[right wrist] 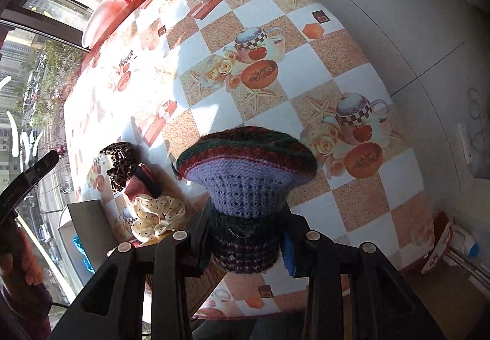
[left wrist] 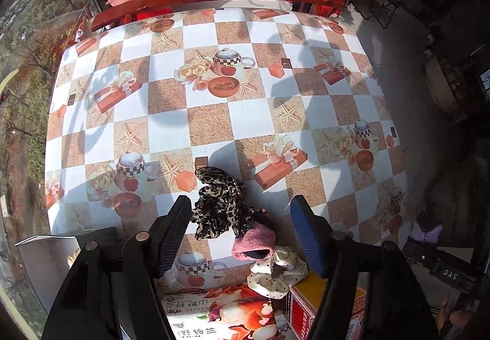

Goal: Organize soft objects
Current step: 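Lift the scrunchie with left tool while right tool carries the purple hat toward the box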

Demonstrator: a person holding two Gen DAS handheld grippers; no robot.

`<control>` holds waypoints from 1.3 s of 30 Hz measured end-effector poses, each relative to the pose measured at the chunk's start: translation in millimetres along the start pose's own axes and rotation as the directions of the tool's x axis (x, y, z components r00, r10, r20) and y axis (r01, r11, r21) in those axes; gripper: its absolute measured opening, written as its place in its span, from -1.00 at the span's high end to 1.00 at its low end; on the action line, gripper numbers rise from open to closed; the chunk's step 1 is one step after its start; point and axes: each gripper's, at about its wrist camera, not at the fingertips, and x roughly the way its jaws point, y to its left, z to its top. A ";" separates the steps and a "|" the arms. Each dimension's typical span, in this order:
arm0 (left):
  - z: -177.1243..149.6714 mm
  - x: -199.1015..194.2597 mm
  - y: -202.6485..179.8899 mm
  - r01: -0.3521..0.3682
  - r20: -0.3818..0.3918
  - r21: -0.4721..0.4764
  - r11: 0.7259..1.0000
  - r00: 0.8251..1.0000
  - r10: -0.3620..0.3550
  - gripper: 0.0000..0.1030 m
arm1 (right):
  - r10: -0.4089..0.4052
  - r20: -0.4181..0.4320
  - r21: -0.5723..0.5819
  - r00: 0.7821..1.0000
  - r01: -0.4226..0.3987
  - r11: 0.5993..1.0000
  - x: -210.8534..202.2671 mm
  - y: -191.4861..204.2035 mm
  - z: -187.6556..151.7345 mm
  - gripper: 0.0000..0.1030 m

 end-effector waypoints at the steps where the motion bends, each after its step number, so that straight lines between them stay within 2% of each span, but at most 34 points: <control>1: 0.6 12.3 10.7 0.002 -0.024 -0.053 0.999 1.000 -0.003 -0.62 | 0.007 -0.001 0.007 1.000 -0.007 1.000 -2.4 -2.8 -3.1 0.27; 4: 2.8 50.0 29.8 -0.046 -0.129 -0.135 0.990 0.991 0.029 -0.62 | 0.010 -0.013 0.021 1.000 -0.010 1.000 -6.1 -11.7 -12.7 0.27; 8: 5.0 92.3 29.7 -0.142 -0.193 -0.104 0.984 0.974 0.120 -0.62 | -0.003 -0.042 0.043 0.999 0.004 0.999 -4.4 -26.4 -25.8 0.27; 11: 4.5 123.3 24.5 -0.155 -0.250 -0.089 0.984 0.960 0.129 -0.63 | -0.022 -0.068 0.052 0.997 0.025 0.998 -4.2 -35.8 -34.3 0.27; 13: 1.9 136.4 20.1 -0.125 -0.276 -0.094 0.988 0.956 0.095 -0.66 | -0.031 -0.081 0.050 0.996 0.035 0.998 -5.1 -39.4 -37.8 0.27; 14: 0.1 139.7 17.0 -0.125 -0.285 -0.085 0.989 0.954 0.096 -0.55 | -0.033 -0.082 0.046 0.996 0.037 0.998 -6.4 -40.1 -38.8 0.27; 15: -1.9 141.3 12.9 -0.111 -0.291 -0.073 0.991 0.953 0.085 0.00 | -0.035 -0.079 0.041 0.996 0.038 0.998 -8.1 -40.1 -39.3 0.27; 16: -4.4 143.4 7.5 -0.094 -0.305 -0.050 0.994 0.950 0.074 0.39 | -0.038 -0.075 0.035 0.996 0.040 0.999 -9.8 -39.7 -39.3 0.27; 17: -6.6 143.2 3.1 -0.091 -0.312 -0.032 0.995 0.947 0.076 0.57 | -0.038 -0.069 0.030 0.997 0.040 0.999 -11.6 -39.0 -38.6 0.27; 19: -9.3 131.0 -6.7 -0.089 -0.265 0.005 0.996 0.960 0.087 0.59 | -0.031 -0.055 0.026 0.998 0.032 0.999 -14.9 -37.6 -36.3 0.27; 22: -9.6 99.2 -22.7 -0.055 -0.165 0.048 0.997 0.984 0.062 0.59 | -0.028 -0.028 0.019 0.999 0.029 0.999 -20.1 -33.9 -32.1 0.27; 25: -12.0 64.0 -34.9 -0.022 -0.078 0.067 0.997 0.997 0.027 0.59 | -0.021 -0.015 0.012 1.000 0.021 1.000 -23.4 -28.6 -30.1 0.27; 27: -16.6 42.0 -39.2 0.004 -0.038 0.081 0.997 0.999 0.000 0.59 | -0.016 -0.009 0.003 1.000 0.016 1.000 -25.8 -23.6 -30.4 0.27; 31: -26.9 1.1 -45.2 0.006 0.032 0.150 0.989 0.999 -0.011 0.59 | -0.008 0.008 -0.025 1.000 0.008 1.000 -32.2 -10.4 -34.5 0.27; 35: -49.2 -25.1 -40.5 0.020 0.033 0.186 0.982 0.999 -0.027 0.59 | 0.008 0.014 -0.050 1.000 -0.007 0.999 -36.6 3.6 -40.2 0.27; 39: -83.8 -43.4 -30.8 -0.004 0.037 0.222 0.975 0.999 -0.004 0.59 | 0.023 0.024 -0.084 0.999 -0.021 0.996 -44.2 24.1 -49.8 0.27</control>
